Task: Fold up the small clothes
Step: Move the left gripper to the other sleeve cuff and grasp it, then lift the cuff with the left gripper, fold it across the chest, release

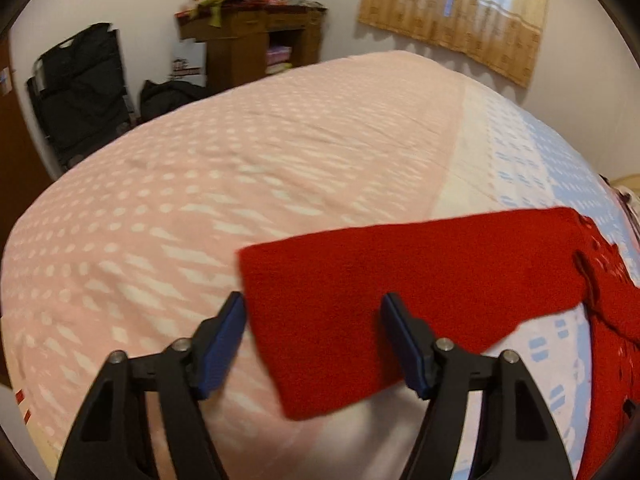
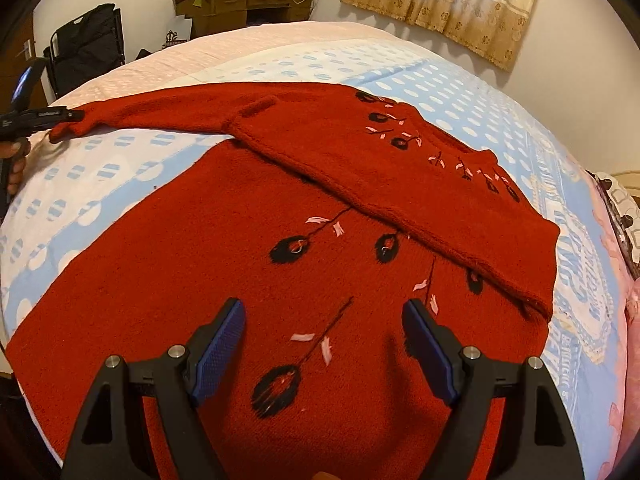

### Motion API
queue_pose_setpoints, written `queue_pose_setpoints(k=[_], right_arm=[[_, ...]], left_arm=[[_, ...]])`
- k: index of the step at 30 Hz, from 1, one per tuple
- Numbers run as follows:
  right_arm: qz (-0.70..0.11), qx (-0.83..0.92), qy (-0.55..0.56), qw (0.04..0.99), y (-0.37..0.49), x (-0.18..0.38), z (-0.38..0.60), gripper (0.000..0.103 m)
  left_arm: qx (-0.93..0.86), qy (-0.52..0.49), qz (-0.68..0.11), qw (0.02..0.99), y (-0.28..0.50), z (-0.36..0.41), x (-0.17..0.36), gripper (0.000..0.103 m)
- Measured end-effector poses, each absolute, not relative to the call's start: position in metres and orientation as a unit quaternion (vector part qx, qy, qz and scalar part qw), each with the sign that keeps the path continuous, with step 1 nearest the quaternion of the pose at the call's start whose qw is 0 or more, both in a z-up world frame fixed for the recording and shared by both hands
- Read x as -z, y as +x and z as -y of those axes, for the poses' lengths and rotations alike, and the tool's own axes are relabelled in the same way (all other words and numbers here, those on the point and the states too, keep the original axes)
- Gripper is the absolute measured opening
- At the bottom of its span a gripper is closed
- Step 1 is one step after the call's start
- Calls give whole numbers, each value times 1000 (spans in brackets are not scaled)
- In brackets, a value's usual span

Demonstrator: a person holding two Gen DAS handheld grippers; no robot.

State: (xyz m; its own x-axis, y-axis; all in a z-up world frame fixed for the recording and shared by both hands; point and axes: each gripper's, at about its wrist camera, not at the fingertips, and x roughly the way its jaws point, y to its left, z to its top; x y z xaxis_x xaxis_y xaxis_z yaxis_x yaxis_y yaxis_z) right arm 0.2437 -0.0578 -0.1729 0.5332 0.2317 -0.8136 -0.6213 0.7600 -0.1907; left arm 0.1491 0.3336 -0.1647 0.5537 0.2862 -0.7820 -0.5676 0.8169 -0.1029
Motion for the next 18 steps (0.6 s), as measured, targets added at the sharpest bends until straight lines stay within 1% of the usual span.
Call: queue_pose_setpoints(k=[1, 2, 3, 4, 7, 12, 18], right_arm=[[-410, -254, -236, 843, 242, 172, 57, 81], [-409, -254, -236, 844, 241, 172, 57, 81], [-408, -255, -234, 845, 240, 171, 58, 81], [-407, -255, -232, 846, 239, 170, 59, 81], [-406, -254, -228, 848, 237, 169, 60, 81], [-409, -246, -224, 850, 238, 171, 68, 81], [-403, -242, -212, 857, 235, 165, 80, 81]], left_arm=[[-248, -170, -407, 863, 151, -333, 165, 44], [-246, -168, -410, 862, 153, -333, 166, 34], [-240, -170, -411, 863, 154, -333, 164, 18], [-230, -177, -413, 863, 154, -334, 163, 15], [-212, -185, -407, 869, 153, -331, 153, 11], [-168, -205, -378, 887, 150, -316, 125, 11], [-105, -210, -339, 911, 162, -281, 70, 11]])
